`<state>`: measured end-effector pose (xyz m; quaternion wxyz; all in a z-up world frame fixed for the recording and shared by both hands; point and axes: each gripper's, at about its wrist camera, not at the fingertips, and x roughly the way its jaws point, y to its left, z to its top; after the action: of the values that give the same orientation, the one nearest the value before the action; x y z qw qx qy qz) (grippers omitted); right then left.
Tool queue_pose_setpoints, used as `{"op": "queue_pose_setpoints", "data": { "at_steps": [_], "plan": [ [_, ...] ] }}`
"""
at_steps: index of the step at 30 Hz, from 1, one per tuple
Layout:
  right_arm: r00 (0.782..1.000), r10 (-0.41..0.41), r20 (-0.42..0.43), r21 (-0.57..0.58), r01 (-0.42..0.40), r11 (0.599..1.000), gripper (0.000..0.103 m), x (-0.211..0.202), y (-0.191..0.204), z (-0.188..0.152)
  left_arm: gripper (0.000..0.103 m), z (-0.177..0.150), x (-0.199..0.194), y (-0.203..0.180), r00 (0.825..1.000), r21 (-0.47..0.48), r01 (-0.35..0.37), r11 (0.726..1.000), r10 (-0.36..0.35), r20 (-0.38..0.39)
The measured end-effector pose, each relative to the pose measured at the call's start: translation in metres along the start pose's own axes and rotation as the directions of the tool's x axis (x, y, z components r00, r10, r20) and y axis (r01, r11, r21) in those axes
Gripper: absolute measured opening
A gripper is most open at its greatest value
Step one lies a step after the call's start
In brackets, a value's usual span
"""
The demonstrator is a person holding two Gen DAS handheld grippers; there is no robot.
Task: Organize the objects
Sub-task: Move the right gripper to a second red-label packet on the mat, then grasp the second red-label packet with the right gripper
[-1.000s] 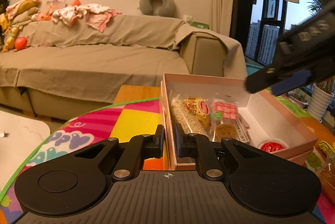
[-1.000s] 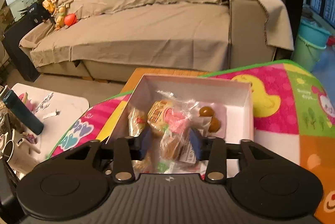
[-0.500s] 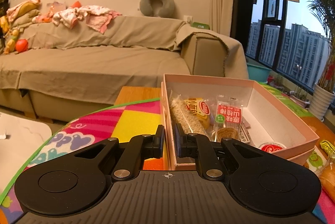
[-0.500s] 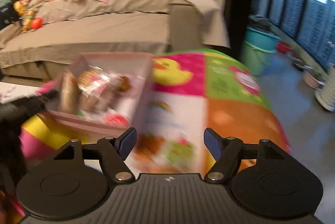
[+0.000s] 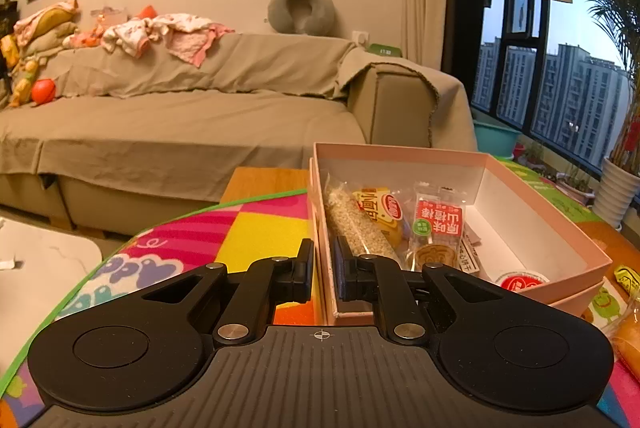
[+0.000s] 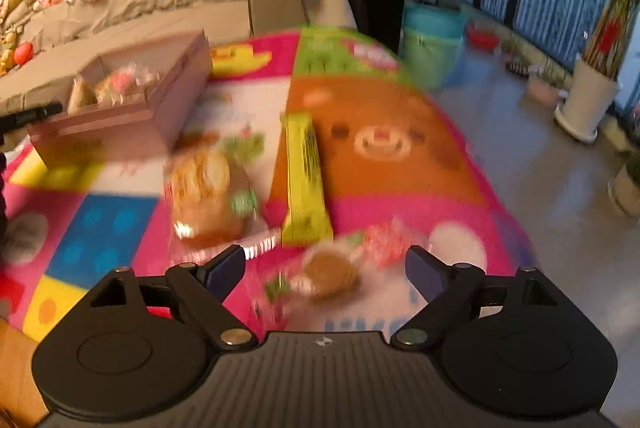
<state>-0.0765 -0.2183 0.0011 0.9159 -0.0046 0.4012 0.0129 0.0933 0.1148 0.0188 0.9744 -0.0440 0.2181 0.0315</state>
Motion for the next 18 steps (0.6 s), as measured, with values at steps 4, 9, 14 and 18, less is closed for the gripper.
{"op": "queue_pose_setpoints", "data": {
  "at_steps": [4, 9, 14, 18],
  "plan": [
    [0.998, 0.015, -0.058, 0.129, -0.007, 0.992, 0.091, 0.017, -0.008, 0.000, 0.013, 0.000, 0.000, 0.000, 1.000, 0.000, 0.001, 1.000, -0.001, 0.000],
    [1.000, 0.018, -0.017, 0.087, -0.017, 0.996, 0.083, 0.031, -0.001, 0.010, 0.013, 0.000, 0.000, 0.000, 1.000, 0.000, 0.001, 1.000, -0.001, 0.000],
    [1.000, -0.017, 0.017, -0.028, 0.018, 0.999, 0.068, 0.030, 0.013, 0.008, 0.013, 0.000, 0.000, 0.000, 1.000, -0.001, 0.001, 1.000, -0.001, -0.001],
    [1.000, -0.012, -0.022, -0.040, 0.011, 0.999, 0.042, 0.021, 0.011, 0.009, 0.013, 0.000, 0.000, 0.000, 1.000, -0.002, 0.004, 1.000, -0.004, -0.002]
  ]
}}
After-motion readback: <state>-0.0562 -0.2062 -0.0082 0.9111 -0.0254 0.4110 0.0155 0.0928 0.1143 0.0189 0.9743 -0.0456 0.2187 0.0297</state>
